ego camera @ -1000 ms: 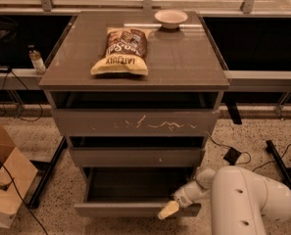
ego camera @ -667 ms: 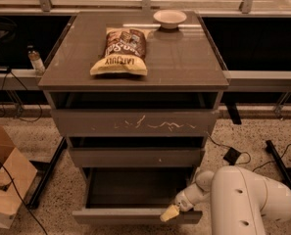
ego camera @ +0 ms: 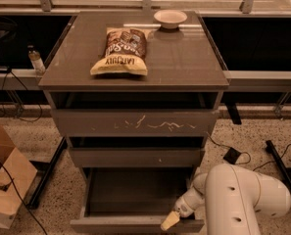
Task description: Open bottom drawer
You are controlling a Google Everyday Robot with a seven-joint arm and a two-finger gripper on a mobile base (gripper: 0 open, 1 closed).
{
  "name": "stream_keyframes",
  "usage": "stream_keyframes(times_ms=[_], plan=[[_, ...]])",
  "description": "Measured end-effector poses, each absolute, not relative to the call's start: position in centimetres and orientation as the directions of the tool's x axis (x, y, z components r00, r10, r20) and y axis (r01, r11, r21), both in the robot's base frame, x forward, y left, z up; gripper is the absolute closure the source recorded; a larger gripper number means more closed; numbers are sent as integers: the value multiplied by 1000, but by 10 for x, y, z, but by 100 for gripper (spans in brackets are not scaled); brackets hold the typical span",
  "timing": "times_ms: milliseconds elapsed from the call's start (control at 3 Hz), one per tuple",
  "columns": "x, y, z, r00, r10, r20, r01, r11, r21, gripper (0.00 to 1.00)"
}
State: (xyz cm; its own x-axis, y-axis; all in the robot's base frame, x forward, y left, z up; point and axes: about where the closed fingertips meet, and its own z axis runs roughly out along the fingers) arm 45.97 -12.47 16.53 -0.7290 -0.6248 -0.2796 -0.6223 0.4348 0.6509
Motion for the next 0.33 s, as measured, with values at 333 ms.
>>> stream_keyframes(times_ms=[333], plan=[[428, -130, 155, -761, -618, -196, -555, 463, 691, 0]])
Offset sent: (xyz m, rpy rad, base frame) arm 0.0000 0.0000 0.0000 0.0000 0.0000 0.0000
